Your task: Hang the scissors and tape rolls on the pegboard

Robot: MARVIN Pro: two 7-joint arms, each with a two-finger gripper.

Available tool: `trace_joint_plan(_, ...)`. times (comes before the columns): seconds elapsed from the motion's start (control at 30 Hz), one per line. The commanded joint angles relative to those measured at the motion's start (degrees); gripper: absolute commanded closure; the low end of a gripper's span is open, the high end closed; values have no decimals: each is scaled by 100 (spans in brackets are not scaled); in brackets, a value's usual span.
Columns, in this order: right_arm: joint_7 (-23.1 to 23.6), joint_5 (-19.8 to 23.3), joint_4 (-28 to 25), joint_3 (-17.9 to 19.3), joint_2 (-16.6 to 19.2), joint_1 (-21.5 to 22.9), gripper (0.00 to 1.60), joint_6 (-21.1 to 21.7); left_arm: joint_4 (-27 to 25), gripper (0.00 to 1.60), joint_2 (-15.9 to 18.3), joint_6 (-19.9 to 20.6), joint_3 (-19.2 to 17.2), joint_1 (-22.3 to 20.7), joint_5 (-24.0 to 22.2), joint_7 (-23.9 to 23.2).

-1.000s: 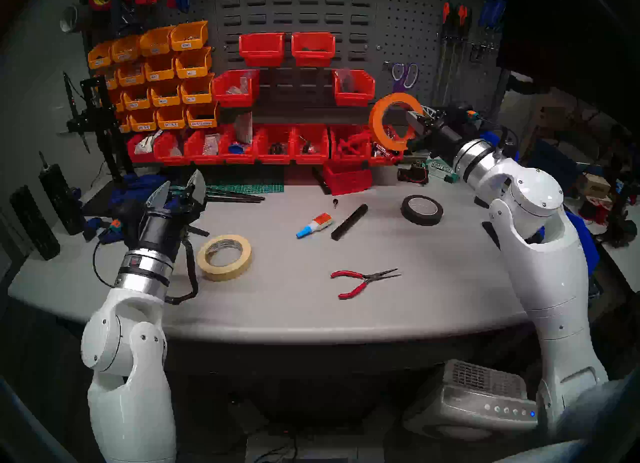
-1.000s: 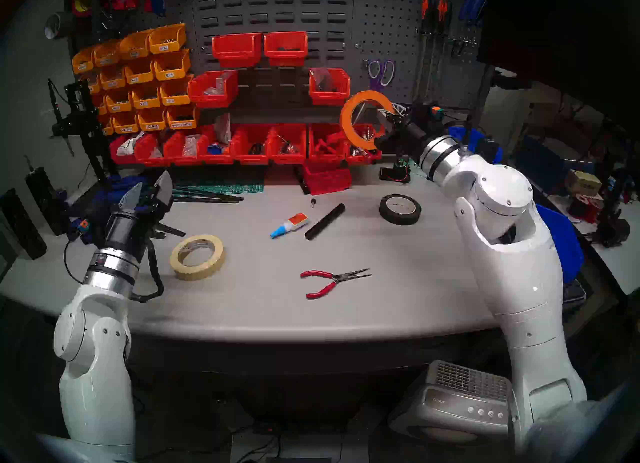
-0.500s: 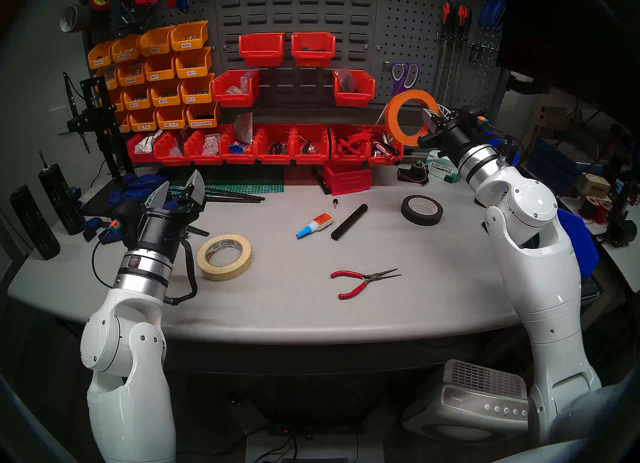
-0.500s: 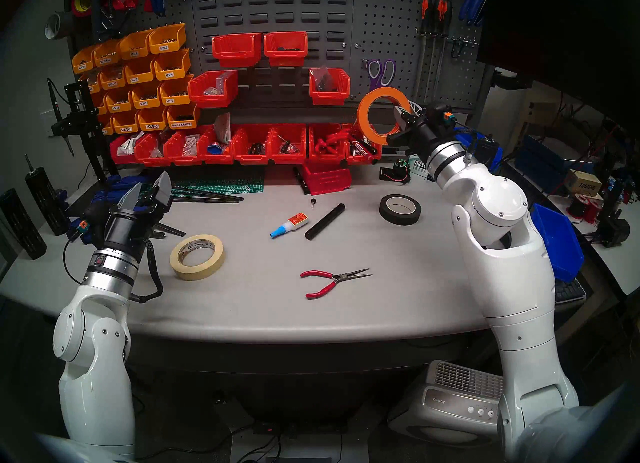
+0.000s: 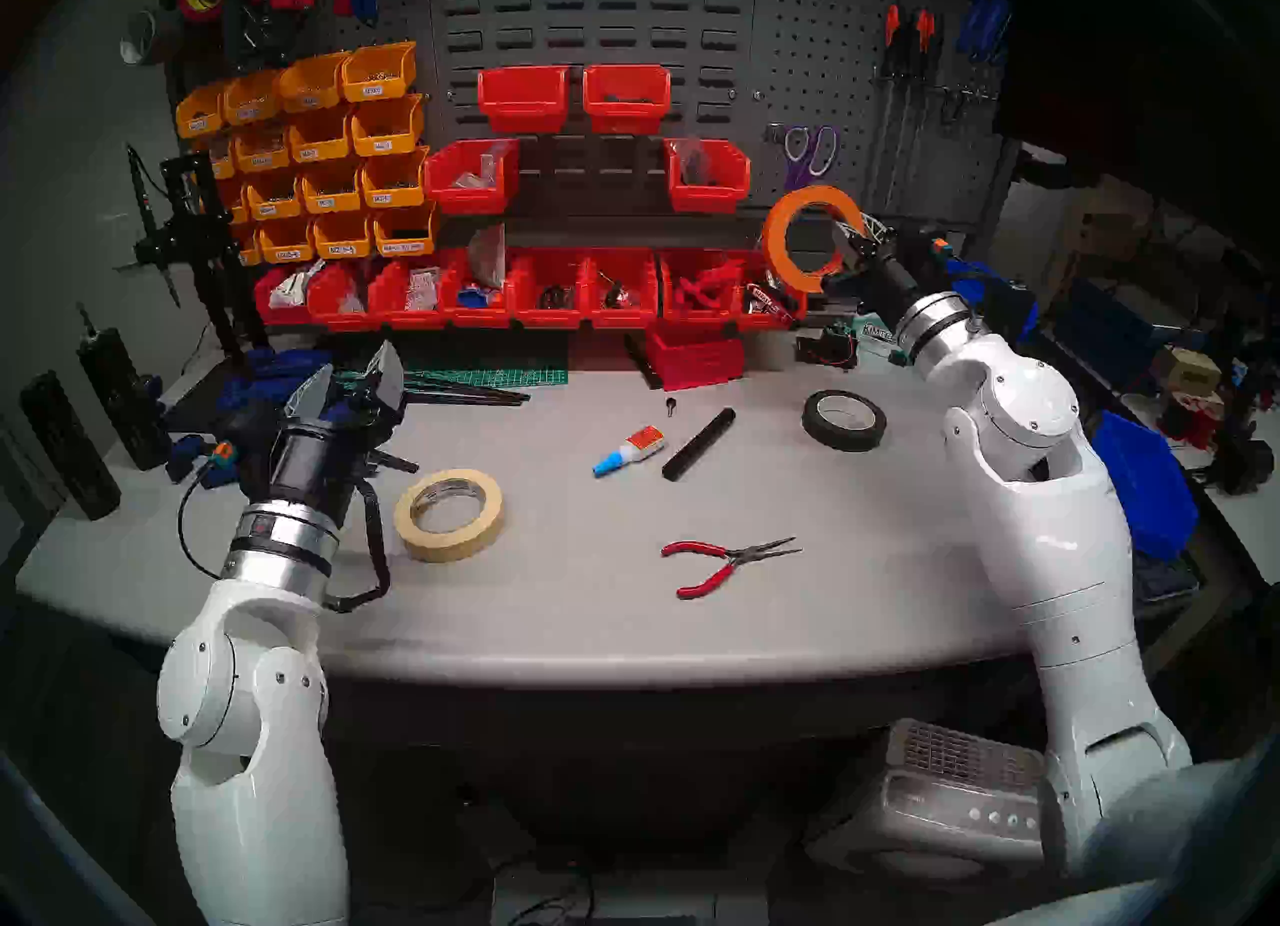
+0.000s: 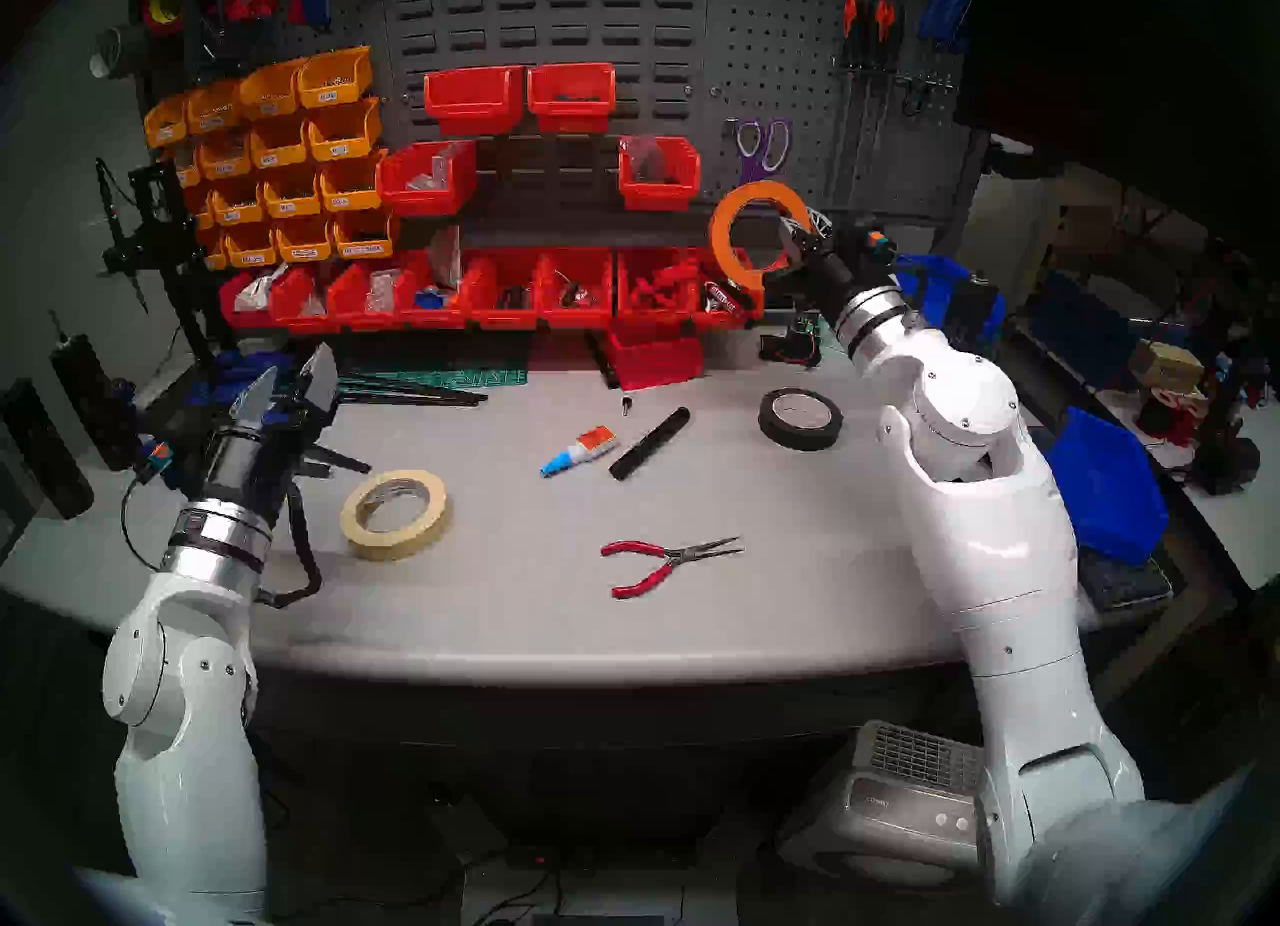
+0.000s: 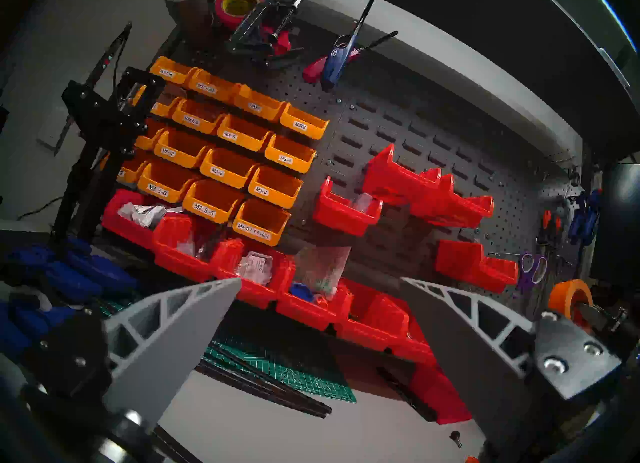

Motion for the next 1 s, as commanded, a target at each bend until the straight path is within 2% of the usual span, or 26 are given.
trace_joint_plan(0.0,-6,-65,-55,110,-6,678,160,-242,-231,0,-13,-76,-28,-11,-34,-36)
trace_joint_plan(0.1,-11,-84,-79,181,8,689,160,-261,-242,0,-17,-77,-49,3,-38,-37)
trace_joint_plan(0.2,13,-87,113,152,-11,939,160,-279,-253,0,-19,-79,-64,13,-42,-42)
trace_joint_plan(0.27,20,-99,71,201,-16,860,160,-295,-260,0,-18,-74,-65,19,-46,-49)
trace_joint_plan(0.33,55,-111,212,154,-32,1041,160,-292,-277,0,-21,-66,-45,26,-49,-61)
trace_joint_plan(0.97,292,-228,721,208,-140,1645,160,-219,-288,0,-31,-65,-12,18,-40,-41)
